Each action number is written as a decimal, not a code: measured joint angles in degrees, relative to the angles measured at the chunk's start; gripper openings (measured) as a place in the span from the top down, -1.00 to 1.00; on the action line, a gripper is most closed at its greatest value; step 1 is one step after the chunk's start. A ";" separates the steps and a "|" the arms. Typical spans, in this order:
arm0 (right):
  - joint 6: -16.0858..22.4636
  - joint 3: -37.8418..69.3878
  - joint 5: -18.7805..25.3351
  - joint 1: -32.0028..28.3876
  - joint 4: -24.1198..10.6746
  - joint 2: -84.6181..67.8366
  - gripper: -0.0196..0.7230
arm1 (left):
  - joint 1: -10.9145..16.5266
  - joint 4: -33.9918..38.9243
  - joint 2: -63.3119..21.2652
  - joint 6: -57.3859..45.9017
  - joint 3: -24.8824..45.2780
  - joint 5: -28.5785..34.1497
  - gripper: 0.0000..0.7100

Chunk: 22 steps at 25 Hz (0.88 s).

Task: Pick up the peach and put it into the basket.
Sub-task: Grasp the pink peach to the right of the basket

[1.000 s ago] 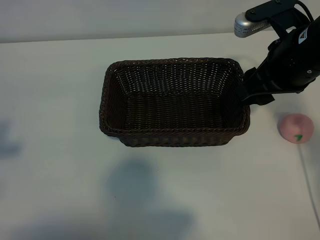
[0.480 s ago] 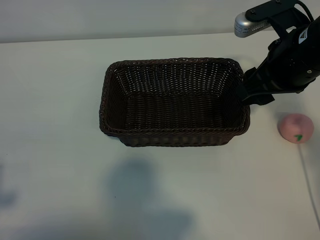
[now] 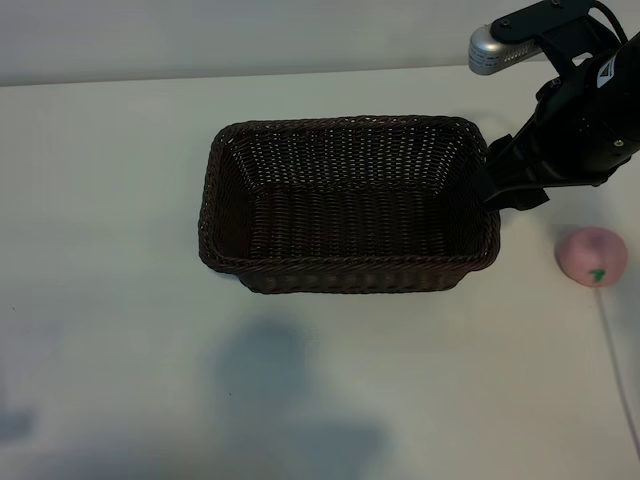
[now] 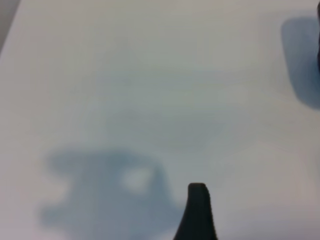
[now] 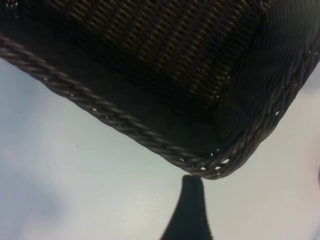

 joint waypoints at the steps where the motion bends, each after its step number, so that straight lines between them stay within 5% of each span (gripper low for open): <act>1: 0.00 0.00 0.00 0.00 0.00 0.00 -0.65 | 0.00 0.00 -0.82 -0.15 1.42 0.00 -0.68; 12: 0.00 0.00 0.00 0.00 0.00 0.00 -0.65 | 0.00 0.00 -10.85 -0.95 6.30 0.00 -0.67; 22: -0.05 0.00 0.00 0.00 0.10 0.00 -0.65 | -0.05 0.02 -11.21 -1.49 12.18 0.00 -0.67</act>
